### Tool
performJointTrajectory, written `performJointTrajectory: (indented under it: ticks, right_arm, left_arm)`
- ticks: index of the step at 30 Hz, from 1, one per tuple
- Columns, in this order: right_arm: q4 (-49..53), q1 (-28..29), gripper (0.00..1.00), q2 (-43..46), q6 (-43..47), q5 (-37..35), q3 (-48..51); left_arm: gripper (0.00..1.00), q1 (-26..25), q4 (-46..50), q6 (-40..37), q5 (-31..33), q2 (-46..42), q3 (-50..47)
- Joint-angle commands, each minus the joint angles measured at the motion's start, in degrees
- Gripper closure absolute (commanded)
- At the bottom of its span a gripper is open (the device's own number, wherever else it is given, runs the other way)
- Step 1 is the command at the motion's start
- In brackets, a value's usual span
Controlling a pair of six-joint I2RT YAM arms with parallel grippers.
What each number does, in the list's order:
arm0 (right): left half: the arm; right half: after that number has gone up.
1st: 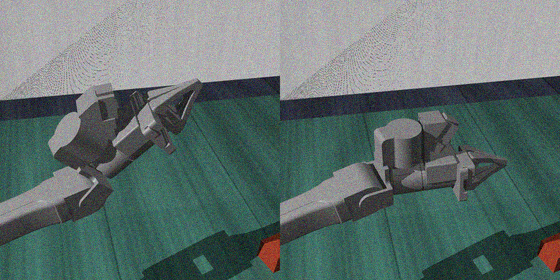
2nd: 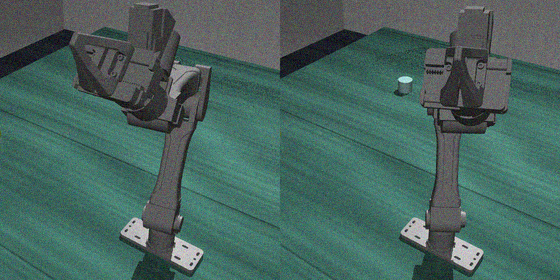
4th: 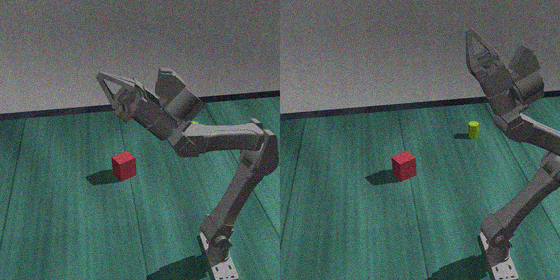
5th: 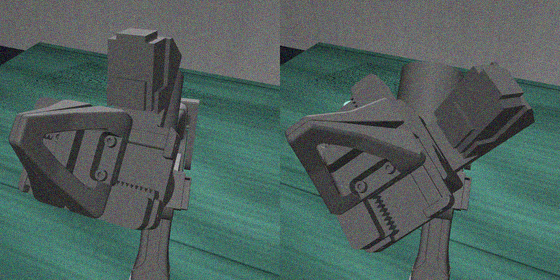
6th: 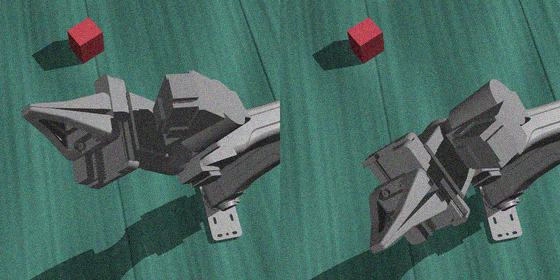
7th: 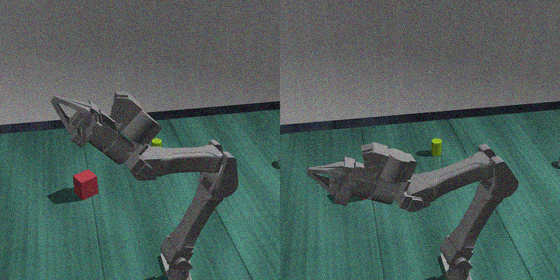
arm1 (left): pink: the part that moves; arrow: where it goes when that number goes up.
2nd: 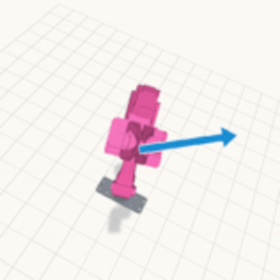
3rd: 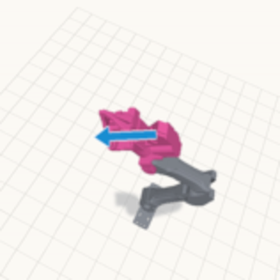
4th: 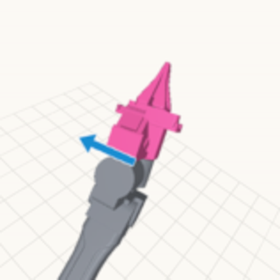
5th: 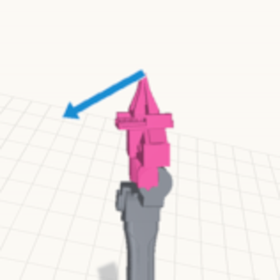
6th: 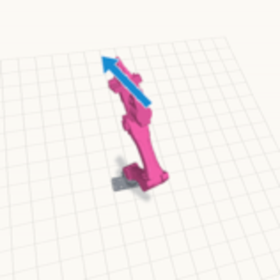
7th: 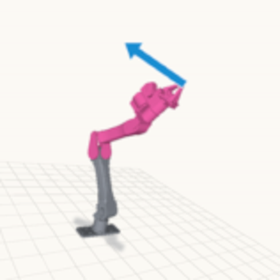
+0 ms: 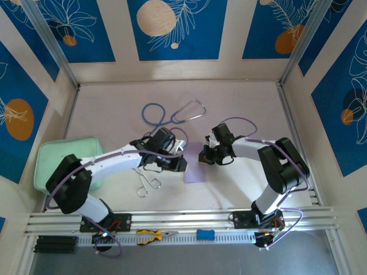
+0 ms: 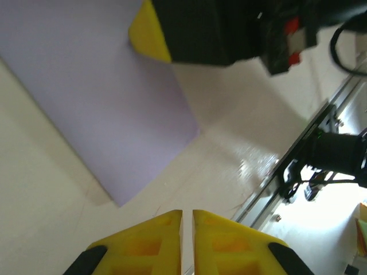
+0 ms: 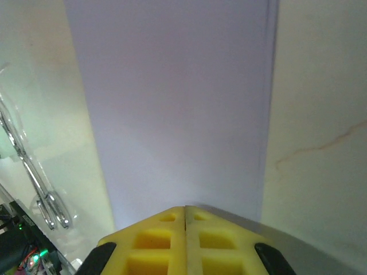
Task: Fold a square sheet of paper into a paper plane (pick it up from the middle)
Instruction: Fold the square sheet of paper in half at the center of the table, then fold the triangle a second time at the center of the table.
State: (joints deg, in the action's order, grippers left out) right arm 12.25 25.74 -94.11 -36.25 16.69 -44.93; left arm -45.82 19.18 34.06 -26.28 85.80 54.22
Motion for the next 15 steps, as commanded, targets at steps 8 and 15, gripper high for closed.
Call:
performJointTrajectory:
  ticks: [8, 15]
  right_arm:
    - [8.8, 0.4, 0.83, 15.6, -5.6, -5.1, 2.6]
    - [5.2, -0.2, 0.72, 25.5, -13.7, -3.3, 11.3]
  left_arm:
    - [0.83, 6.3, -10.0, 5.0, 0.1, 8.7, 5.2]
    - [0.83, 8.6, -11.6, 4.5, -1.8, 19.7, 13.3]
